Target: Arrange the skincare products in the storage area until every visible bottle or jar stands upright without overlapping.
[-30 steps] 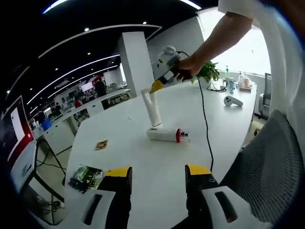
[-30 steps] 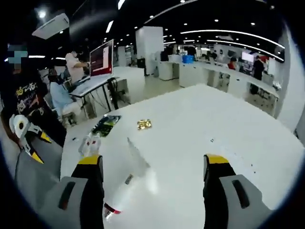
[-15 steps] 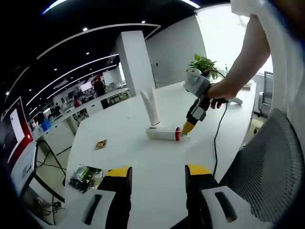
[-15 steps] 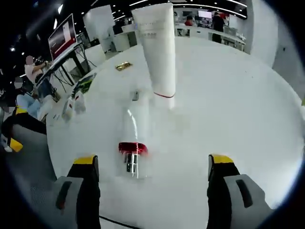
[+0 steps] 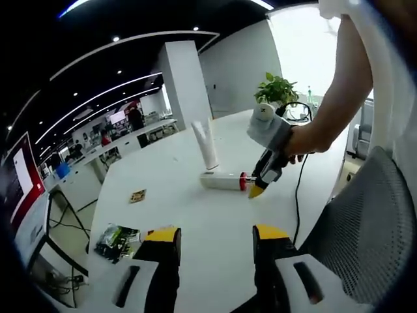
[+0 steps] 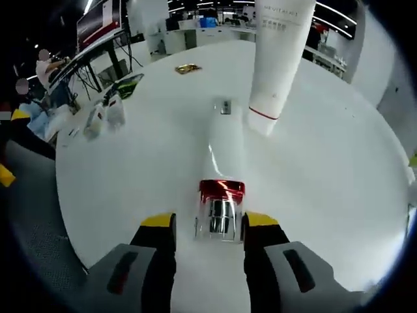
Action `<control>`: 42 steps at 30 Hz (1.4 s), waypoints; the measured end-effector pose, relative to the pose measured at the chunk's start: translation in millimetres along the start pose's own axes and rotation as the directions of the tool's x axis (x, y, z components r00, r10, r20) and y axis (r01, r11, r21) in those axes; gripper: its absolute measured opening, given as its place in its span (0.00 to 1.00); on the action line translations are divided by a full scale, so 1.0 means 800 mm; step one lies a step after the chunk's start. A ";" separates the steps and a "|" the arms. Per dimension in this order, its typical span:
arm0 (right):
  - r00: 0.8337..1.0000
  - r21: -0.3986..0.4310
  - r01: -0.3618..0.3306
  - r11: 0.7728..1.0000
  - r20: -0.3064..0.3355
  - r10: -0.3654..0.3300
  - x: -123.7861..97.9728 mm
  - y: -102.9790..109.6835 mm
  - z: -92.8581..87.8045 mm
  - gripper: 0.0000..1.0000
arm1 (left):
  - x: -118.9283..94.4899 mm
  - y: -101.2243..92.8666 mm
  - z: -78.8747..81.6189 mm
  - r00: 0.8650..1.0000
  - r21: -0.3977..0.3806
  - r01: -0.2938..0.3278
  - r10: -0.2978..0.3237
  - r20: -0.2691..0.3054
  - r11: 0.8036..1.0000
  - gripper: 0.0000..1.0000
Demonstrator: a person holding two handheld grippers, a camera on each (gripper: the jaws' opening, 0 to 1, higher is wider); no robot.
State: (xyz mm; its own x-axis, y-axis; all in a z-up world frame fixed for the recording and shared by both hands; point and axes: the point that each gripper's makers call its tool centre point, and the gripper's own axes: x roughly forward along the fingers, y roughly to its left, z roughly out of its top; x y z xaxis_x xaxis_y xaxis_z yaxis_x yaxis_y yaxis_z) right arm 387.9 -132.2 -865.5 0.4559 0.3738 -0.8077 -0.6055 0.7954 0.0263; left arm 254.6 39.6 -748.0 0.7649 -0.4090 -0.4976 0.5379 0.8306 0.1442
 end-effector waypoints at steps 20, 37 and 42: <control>0.996 -0.038 -0.082 0.996 -0.039 0.081 -0.035 -0.017 0.008 0.25 | -0.002 0.002 0.003 1.000 0.003 -0.008 0.008 0.007 1.000 0.44; 0.990 -0.279 -0.125 0.952 -0.100 0.100 -0.117 -0.040 0.064 0.23 | -0.002 -0.001 0.003 1.000 0.021 -0.003 0.003 0.009 1.000 0.44; 0.977 -0.302 -0.169 0.938 -0.174 0.121 -0.126 -0.044 0.080 0.23 | -0.002 -0.002 0.003 1.000 0.021 0.000 0.000 0.009 1.000 0.44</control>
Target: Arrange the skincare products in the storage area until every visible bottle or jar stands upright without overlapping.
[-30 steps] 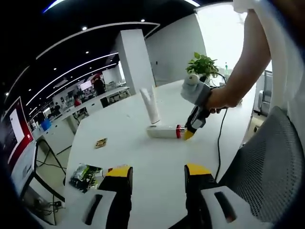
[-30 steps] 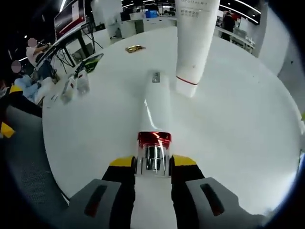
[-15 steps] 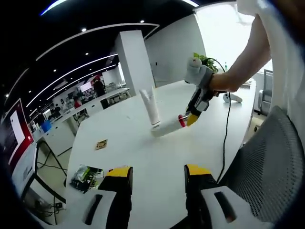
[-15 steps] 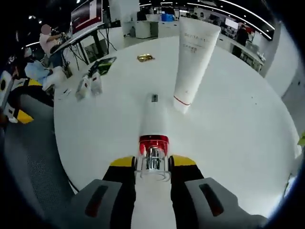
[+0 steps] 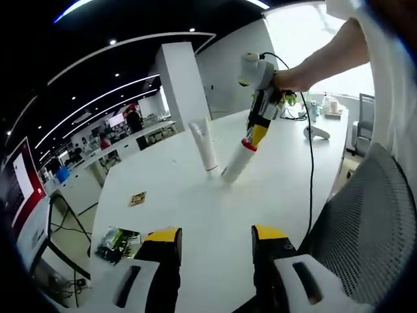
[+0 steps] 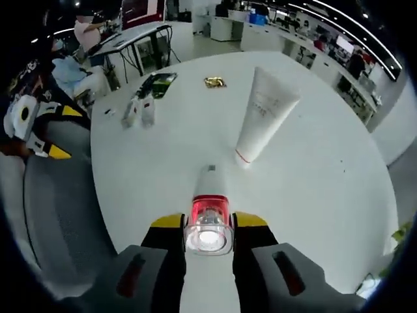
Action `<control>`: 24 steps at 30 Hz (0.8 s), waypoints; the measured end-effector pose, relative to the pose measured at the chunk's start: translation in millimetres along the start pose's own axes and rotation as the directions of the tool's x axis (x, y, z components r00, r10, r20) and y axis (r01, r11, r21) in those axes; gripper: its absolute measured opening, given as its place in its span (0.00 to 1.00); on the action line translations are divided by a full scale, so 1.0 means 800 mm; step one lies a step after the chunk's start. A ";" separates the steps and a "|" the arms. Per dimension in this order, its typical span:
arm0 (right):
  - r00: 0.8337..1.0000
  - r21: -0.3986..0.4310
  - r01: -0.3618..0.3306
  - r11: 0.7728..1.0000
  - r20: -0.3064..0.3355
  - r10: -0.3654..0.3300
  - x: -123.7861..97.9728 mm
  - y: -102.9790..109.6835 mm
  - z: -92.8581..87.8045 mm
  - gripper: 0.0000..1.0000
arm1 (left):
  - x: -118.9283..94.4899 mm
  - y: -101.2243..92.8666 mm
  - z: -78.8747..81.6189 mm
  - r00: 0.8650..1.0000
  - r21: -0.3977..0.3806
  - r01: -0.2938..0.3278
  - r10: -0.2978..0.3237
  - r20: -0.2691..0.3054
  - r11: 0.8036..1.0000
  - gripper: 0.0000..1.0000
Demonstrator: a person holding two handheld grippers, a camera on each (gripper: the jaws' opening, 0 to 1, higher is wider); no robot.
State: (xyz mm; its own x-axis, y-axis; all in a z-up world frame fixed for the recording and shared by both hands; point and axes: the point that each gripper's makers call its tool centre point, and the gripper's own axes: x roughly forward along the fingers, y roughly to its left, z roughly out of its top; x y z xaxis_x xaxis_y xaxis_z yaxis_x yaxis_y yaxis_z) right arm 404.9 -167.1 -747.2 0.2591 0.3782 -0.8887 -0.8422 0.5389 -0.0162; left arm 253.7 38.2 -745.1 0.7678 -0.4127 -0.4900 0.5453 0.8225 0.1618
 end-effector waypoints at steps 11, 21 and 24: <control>0.967 -0.167 -0.122 0.978 -0.241 0.079 -0.014 -0.001 0.015 0.23 | 0.000 0.002 0.000 1.000 -0.001 -0.007 0.007 0.002 1.000 0.44; 0.947 -0.152 -0.165 0.974 -0.301 0.113 -0.003 -0.005 0.034 0.25 | 0.001 0.001 -0.004 1.000 0.009 -0.001 0.001 -0.014 1.000 0.44; 0.947 -0.142 -0.181 0.973 -0.292 0.133 0.002 -0.001 0.042 0.25 | 0.001 0.001 -0.004 1.000 0.012 -0.004 0.004 -0.014 1.000 0.44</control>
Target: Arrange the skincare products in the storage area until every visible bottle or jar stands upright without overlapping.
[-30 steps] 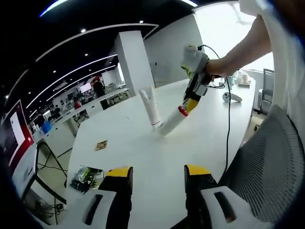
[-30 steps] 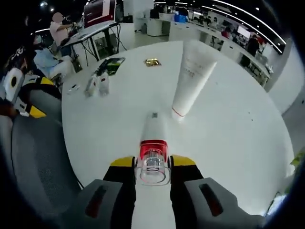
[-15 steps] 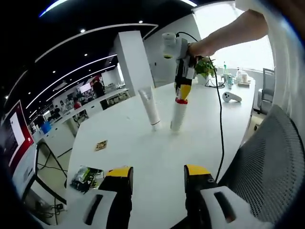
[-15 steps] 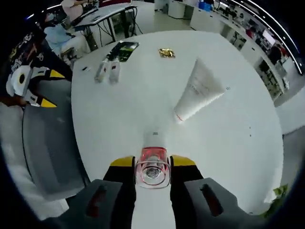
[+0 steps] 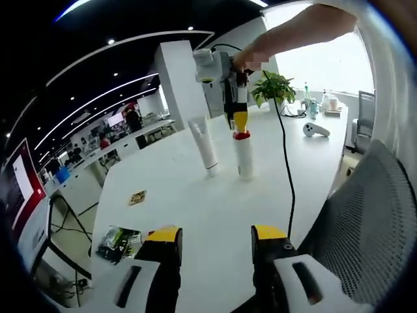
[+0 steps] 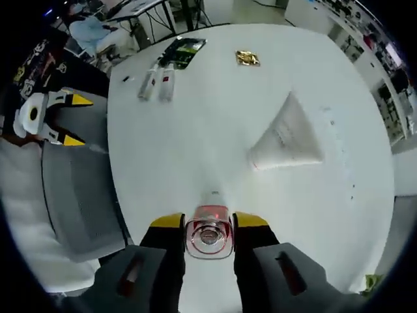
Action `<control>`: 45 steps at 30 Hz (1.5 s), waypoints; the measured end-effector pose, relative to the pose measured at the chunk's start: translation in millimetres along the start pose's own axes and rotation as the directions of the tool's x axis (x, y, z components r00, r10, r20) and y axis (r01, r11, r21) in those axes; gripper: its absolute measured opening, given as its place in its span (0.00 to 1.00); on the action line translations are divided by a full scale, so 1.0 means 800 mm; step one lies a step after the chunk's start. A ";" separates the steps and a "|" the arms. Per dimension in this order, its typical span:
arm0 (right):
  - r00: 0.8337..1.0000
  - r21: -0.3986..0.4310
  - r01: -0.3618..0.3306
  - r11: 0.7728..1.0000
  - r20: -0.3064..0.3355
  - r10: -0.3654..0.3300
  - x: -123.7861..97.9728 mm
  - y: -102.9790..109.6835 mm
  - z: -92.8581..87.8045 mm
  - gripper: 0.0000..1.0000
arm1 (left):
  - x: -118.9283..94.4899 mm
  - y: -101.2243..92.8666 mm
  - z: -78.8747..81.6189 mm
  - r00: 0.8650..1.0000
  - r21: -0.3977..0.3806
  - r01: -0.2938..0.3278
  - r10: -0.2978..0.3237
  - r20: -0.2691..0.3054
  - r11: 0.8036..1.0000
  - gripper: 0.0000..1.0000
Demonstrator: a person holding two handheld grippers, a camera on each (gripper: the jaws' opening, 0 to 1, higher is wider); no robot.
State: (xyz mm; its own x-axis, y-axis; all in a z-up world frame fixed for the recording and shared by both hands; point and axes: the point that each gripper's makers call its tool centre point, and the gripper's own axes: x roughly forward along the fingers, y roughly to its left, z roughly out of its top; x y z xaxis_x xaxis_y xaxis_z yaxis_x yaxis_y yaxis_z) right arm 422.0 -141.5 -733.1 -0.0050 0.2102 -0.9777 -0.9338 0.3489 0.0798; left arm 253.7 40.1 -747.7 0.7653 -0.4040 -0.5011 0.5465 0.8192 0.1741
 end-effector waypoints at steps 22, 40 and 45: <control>0.870 0.401 0.043 0.915 0.435 -0.231 0.011 0.004 -0.020 0.67 | -0.005 0.000 0.008 0.999 -0.010 0.005 -0.005 0.032 1.000 0.39; 0.591 0.809 0.056 0.585 0.446 -0.673 0.025 -0.018 -0.030 0.46 | -0.004 0.000 0.003 1.000 -0.018 0.004 -0.003 0.020 1.000 0.32; 0.600 0.813 0.054 0.579 0.438 -0.670 0.033 -0.020 -0.021 0.45 | -0.004 0.002 0.007 0.999 -0.018 -0.001 0.002 0.033 1.000 0.32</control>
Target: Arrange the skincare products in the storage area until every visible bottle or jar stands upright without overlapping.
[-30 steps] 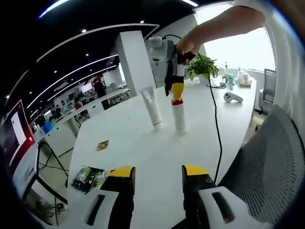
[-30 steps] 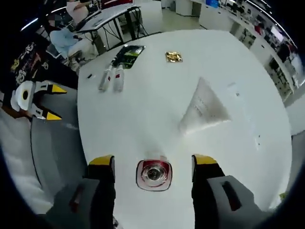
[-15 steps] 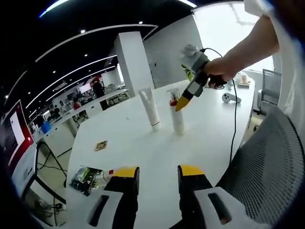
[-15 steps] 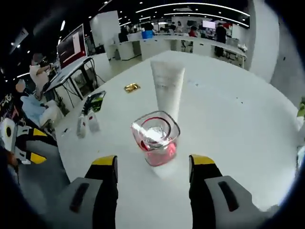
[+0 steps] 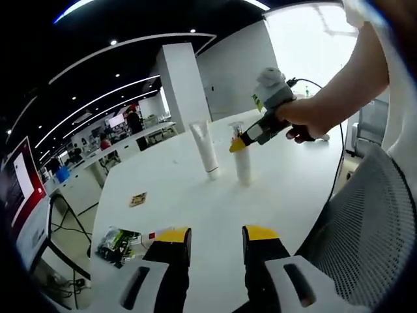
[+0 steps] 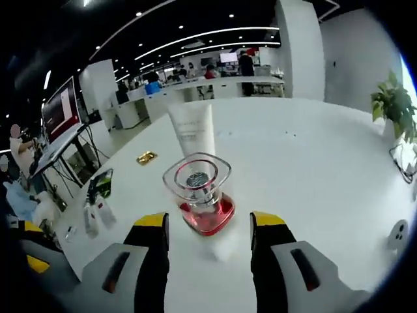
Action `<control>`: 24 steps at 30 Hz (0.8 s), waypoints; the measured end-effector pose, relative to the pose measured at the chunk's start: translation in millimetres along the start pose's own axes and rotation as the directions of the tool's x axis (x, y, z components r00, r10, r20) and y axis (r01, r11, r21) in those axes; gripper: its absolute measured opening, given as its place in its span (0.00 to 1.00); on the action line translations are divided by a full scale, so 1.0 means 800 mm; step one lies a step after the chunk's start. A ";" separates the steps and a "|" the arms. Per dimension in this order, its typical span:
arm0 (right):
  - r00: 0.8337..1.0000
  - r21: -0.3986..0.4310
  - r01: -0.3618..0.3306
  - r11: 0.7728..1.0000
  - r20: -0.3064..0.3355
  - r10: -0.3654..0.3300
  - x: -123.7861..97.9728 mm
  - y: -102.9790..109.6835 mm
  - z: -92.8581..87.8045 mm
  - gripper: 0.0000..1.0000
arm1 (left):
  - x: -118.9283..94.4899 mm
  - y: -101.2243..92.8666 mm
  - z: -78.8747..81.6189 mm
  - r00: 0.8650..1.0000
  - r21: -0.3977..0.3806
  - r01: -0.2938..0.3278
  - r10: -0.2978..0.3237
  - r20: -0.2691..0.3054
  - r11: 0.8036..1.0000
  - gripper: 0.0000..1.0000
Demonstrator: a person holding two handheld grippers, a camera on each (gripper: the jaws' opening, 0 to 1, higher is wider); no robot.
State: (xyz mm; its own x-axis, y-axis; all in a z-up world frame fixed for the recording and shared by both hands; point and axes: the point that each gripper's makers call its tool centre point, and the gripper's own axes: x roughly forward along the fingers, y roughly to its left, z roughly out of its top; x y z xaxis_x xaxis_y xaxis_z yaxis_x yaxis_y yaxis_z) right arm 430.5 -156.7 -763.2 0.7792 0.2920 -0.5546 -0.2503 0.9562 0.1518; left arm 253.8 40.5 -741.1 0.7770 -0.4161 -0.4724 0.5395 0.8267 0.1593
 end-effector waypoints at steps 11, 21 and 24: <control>1.000 -0.051 0.008 0.999 0.015 -0.007 0.010 -0.004 0.004 0.36 | -0.002 0.003 0.002 1.000 -0.006 -0.014 0.014 0.012 1.000 0.32; 0.999 -0.069 -0.031 0.997 0.017 0.032 0.012 0.000 0.005 0.30 | -0.003 0.004 0.006 0.999 0.000 -0.021 0.021 0.027 1.000 0.32; 0.998 -0.077 -0.063 0.995 0.004 0.063 0.015 -0.002 0.006 0.30 | -0.003 0.004 0.004 1.000 -0.002 -0.022 0.022 0.019 1.000 0.32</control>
State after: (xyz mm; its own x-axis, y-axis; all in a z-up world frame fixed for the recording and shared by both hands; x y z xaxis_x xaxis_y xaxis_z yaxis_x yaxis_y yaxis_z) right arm 443.2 -154.6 -766.0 0.7638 0.3521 -0.5409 -0.3426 0.9314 0.1226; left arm 254.9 43.2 -736.8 0.7948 -0.4049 -0.4521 0.5218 0.8363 0.1684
